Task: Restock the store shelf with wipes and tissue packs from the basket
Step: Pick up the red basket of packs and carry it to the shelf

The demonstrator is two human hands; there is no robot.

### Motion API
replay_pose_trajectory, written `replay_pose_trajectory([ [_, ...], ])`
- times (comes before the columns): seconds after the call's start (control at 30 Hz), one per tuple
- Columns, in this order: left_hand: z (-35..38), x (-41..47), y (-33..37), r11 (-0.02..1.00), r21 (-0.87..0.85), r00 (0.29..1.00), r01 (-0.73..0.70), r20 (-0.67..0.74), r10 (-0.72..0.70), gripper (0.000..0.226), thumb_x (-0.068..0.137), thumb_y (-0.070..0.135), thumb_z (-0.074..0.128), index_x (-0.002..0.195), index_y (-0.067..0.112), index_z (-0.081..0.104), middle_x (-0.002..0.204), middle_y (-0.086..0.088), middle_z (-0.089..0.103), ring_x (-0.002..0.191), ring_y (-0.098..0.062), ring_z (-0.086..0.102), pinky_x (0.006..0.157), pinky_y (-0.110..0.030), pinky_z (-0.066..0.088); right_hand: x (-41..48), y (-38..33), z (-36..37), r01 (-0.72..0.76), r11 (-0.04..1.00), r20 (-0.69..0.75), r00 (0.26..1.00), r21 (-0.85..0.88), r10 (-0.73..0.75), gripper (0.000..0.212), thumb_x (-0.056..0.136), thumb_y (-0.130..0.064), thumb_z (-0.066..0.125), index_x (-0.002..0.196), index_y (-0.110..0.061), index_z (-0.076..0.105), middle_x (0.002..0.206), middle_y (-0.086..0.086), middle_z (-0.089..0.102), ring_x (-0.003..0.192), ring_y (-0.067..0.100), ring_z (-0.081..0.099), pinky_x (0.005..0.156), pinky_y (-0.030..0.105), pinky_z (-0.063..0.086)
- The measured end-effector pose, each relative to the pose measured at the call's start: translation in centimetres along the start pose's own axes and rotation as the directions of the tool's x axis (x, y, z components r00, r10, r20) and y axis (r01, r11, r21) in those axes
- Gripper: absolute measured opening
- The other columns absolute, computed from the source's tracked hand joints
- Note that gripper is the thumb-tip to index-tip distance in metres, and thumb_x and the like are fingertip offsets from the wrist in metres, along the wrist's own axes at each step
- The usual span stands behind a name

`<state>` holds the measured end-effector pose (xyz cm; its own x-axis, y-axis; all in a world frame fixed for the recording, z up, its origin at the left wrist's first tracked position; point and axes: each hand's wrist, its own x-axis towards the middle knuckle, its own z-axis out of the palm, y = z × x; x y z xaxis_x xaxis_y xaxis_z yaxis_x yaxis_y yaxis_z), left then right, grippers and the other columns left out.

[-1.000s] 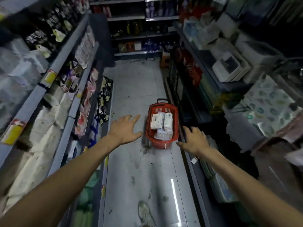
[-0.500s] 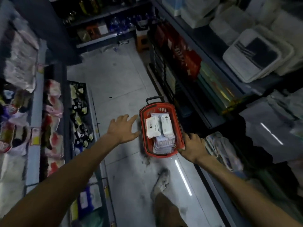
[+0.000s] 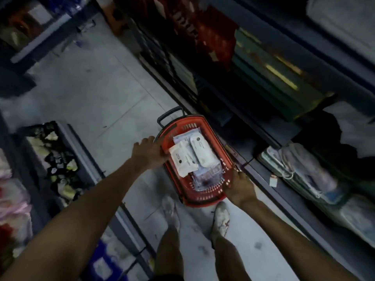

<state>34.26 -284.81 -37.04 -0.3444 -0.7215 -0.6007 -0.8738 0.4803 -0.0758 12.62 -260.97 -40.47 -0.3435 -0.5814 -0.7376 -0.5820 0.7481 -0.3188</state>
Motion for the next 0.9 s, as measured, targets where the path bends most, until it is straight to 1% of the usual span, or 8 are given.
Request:
replay_pose_trajectory([
  [0.1, 1.1, 6.0, -0.3, 0.999, 0.012, 0.999, -0.039, 0.014, 0.039, 0.090, 0.082, 0.080, 0.048, 0.157, 0.033, 0.029, 0.140, -0.012, 0.056, 0.130, -0.037, 0.054, 0.106, -0.055, 0.045, 2.6, 0.5, 3.7, -0.144, 0.964, 0.069, 0.989, 0.225, 0.131, 0.082, 0.090, -0.039, 0.067, 0.156, -0.021, 0.022, 0.144, 0.017, 0.049, 0.131, 0.040, 0.051, 0.108, 0.050, 0.043],
  [0.2, 2.8, 12.5, -0.7, 0.991, 0.011, 0.991, -0.130, 0.035, 0.130, 0.093, 0.076, 0.080, 0.044, 0.156, 0.035, 0.030, 0.132, -0.016, 0.061, 0.119, -0.042, 0.062, 0.097, -0.055, 0.051, 5.2, 1.1, 7.7, -0.318, 0.863, 0.119, 0.948, 0.392, 0.295, 0.079, 0.090, -0.045, 0.067, 0.154, -0.021, 0.027, 0.137, 0.017, 0.054, 0.124, 0.039, 0.056, 0.107, 0.048, 0.048],
  [0.4, 6.7, 24.7, -0.5, 0.987, 0.031, 0.973, -0.161, 0.173, 0.153, 0.091, 0.078, 0.077, 0.056, 0.155, 0.034, 0.032, 0.144, -0.017, 0.053, 0.128, -0.042, 0.056, 0.105, -0.054, 0.049, 10.0, 1.5, 15.7, -0.558, 0.479, 0.228, 0.778, 0.677, 0.585, 0.077, 0.074, -0.045, 0.060, 0.143, -0.015, 0.040, 0.132, 0.019, 0.061, 0.118, 0.042, 0.061, 0.099, 0.046, 0.050],
  [0.5, 8.7, 28.5, -0.2, 0.993, -0.005, 0.983, -0.116, 0.146, 0.115, 0.088, 0.084, 0.062, 0.070, 0.153, 0.019, 0.037, 0.147, -0.021, 0.049, 0.131, -0.043, 0.054, 0.106, -0.053, 0.049, 11.9, 0.9, 18.9, -0.543, 0.349, 0.180, 0.699, 0.764, 0.692, 0.078, 0.074, -0.037, 0.066, 0.142, -0.022, 0.031, 0.131, 0.021, 0.057, 0.116, 0.046, 0.059, 0.101, 0.053, 0.050],
  [0.6, 10.0, 31.2, -0.4, 0.995, -0.084, 0.984, -0.050, 0.166, 0.063, 0.091, 0.086, 0.049, 0.077, 0.155, 0.010, 0.034, 0.152, -0.022, 0.047, 0.134, -0.041, 0.053, 0.108, -0.051, 0.048, 13.7, -0.2, 20.2, -0.518, 0.233, 0.135, 0.576, 0.823, 0.806, 0.090, 0.084, -0.020, 0.069, 0.156, -0.013, 0.017, 0.140, 0.025, 0.042, 0.118, 0.048, 0.055, 0.099, 0.054, 0.047],
  [0.73, 11.3, 33.5, -0.7, 0.966, -0.256, 0.983, 0.034, 0.183, 0.014, 0.063, 0.084, 0.039, 0.076, 0.138, 0.012, 0.060, 0.131, -0.016, 0.068, 0.112, -0.035, 0.067, 0.095, -0.039, 0.055, 15.4, -0.2, 22.3, -0.514, 0.137, 0.149, 0.476, 0.847, 0.867, 0.062, 0.081, -0.017, 0.068, 0.135, -0.007, 0.038, 0.132, 0.019, 0.037, 0.108, 0.047, 0.058, 0.083, 0.045, 0.048],
  [0.83, 11.9, 34.0, 0.2, 0.865, -0.482, 0.984, 0.137, 0.169, -0.062, 0.051, 0.089, 0.026, 0.076, 0.135, 0.006, 0.064, 0.126, -0.009, 0.068, 0.108, -0.029, 0.067, 0.088, -0.033, 0.051, 15.9, 1.2, 23.3, -0.447, 0.053, 0.189, 0.478, 0.893, 0.858, 0.051, 0.085, -0.016, 0.066, 0.131, -0.011, 0.044, 0.127, 0.012, 0.053, 0.101, 0.034, 0.059, 0.078, 0.034, 0.042],
  [0.9, 11.9, 34.1, 0.6, 0.809, -0.559, 0.979, 0.179, 0.179, -0.093, 0.051, 0.090, 0.024, 0.076, 0.135, 0.004, 0.063, 0.123, -0.006, 0.066, 0.102, -0.024, 0.064, 0.088, -0.032, 0.050, 16.1, 2.4, 23.5, -0.418, -0.022, 0.246, 0.488, 0.908, 0.837, 0.040, 0.088, -0.017, 0.063, 0.127, -0.014, 0.052, 0.114, 0.005, 0.066, 0.092, 0.026, 0.061, 0.078, 0.032, 0.047],
])
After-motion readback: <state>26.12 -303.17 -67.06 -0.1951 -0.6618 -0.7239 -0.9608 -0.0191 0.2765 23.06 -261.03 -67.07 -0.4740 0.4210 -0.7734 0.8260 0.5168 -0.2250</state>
